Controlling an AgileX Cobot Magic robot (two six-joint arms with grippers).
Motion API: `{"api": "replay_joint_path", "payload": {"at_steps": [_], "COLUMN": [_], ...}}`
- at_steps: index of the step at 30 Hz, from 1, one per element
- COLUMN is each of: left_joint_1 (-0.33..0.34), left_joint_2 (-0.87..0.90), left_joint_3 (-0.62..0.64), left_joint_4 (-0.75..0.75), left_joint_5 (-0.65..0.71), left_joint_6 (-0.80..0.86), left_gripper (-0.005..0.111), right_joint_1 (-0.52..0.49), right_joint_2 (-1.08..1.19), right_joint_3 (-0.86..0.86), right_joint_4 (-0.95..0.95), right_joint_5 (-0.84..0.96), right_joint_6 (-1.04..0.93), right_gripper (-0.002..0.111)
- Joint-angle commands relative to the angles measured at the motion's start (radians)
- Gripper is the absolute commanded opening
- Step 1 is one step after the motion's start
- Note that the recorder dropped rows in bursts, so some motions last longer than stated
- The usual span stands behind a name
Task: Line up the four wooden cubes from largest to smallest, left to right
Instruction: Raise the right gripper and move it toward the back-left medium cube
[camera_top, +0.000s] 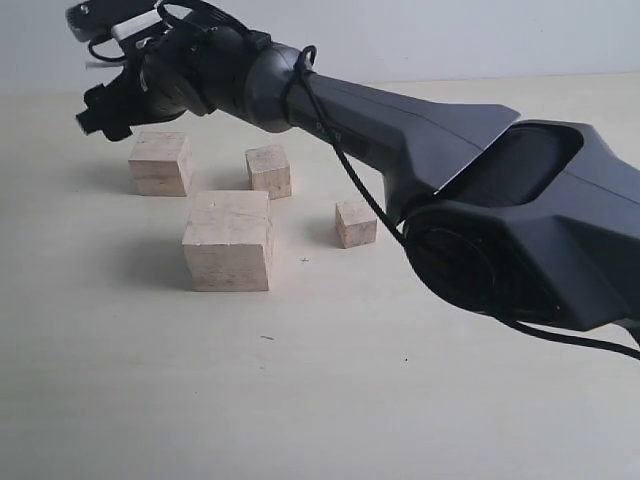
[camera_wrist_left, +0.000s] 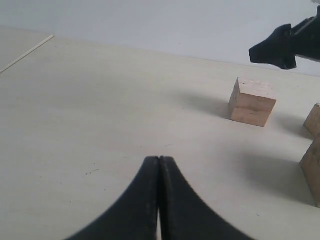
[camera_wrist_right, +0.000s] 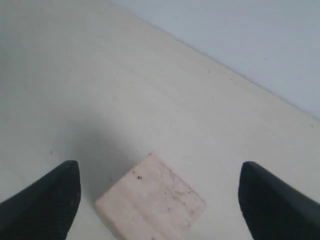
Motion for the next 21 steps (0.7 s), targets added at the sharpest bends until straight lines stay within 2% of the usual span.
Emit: {"api": "replay_joint_path", "payload": {"at_steps": [1,6,9,13,17,21], "left_joint_1": [0.001,0.001,0.001,0.001,0.001,0.001], "left_joint_2": [-0.004,-0.004,-0.004,-0.004,-0.004,-0.004], "left_joint_3": [0.004,0.004,0.004,0.004,0.004,0.004], "left_joint_4": [0.001,0.001,0.001,0.001,0.001,0.001], "left_joint_5": [-0.009,-0.009,-0.009,-0.009,-0.009,-0.009], "left_joint_6": [-0.004,-0.004,-0.004,-0.004,-0.004,-0.004], "left_gripper": [0.0,0.0,0.0,0.0,0.0,0.0], "right_joint_1": [-0.004,-0.004,-0.015,-0.072,-0.143,-0.188], "right_joint_2": [-0.028,-0.041,-0.065,-0.112,-0.149,-0.156], "right_joint_3": [-0.006,-0.006,-0.006,-0.006,-0.006,-0.006], "right_joint_4": [0.112,0.179,0.22,0.417,0.688,0.839], "right_joint_5": [0.157,0.242,0.285,0.3,0.318,0.388], "right_joint_6": [-0.337,-0.381,-0.41,-0.48,-0.671,-1.019], "right_gripper": [0.073,0.054,0.053,0.053,0.053,0.053]}}
